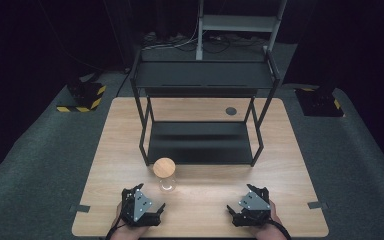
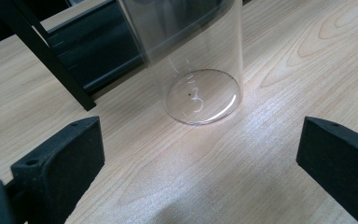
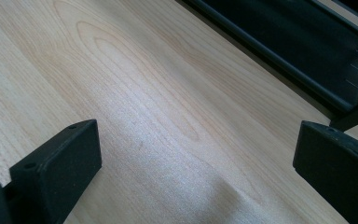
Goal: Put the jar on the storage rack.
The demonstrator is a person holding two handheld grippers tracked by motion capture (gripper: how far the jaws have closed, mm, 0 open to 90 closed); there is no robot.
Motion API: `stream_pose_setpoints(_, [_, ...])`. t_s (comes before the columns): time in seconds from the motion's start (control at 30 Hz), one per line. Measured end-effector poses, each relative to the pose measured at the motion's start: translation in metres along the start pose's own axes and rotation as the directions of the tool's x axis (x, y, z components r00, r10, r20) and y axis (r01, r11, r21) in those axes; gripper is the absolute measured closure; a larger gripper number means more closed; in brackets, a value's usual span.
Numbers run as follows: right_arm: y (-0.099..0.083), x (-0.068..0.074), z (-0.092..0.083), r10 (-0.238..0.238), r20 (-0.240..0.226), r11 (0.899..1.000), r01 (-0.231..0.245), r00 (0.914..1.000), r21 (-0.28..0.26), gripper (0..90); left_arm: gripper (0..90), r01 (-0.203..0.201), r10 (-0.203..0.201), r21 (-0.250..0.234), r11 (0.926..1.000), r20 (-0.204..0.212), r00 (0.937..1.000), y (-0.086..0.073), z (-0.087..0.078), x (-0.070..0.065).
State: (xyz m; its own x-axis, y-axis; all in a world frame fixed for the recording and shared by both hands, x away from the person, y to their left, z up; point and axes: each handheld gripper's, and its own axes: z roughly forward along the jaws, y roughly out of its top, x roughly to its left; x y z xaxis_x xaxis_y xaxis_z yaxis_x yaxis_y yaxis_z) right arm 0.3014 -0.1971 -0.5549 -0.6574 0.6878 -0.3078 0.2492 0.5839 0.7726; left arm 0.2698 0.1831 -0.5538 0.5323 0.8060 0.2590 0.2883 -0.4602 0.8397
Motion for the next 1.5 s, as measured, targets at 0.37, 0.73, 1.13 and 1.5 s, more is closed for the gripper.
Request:
stream_pose_setpoints(0.37, [0.0, 0.0, 0.0, 0.007, -0.006, 1.0, -0.007, 1.0, 0.003, 0.1, 1.2, 0.038, -0.038, -0.023, 0.999, 0.008, 0.9993, -0.001, -0.002, 0.004])
stream_pose_setpoints(0.73, [0.0, -0.002, -0.001, 0.027, -0.017, 1.0, -0.027, 0.9995, -0.011, 0.0, 1.2, 0.013, -0.013, -0.002, 0.9999, 0.016, 0.9998, -0.001, -0.002, 0.001])
stream_pose_setpoints(1.13, [-0.001, -0.003, -0.002, 0.033, -0.017, 0.999, -0.033, 0.9993, -0.012, 0.0, 1.2, 0.02, -0.02, -0.015, 0.9997, 0.022, 0.9996, -0.002, -0.004, 0.001])
stream_pose_setpoints(1.5, [-0.001, -0.003, -0.002, 0.034, -0.016, 0.999, -0.034, 0.9993, -0.012, 0.0, 1.2, 0.049, -0.048, -0.032, 0.9983, 0.03, 0.9984, 0.001, -0.01, 0.005])
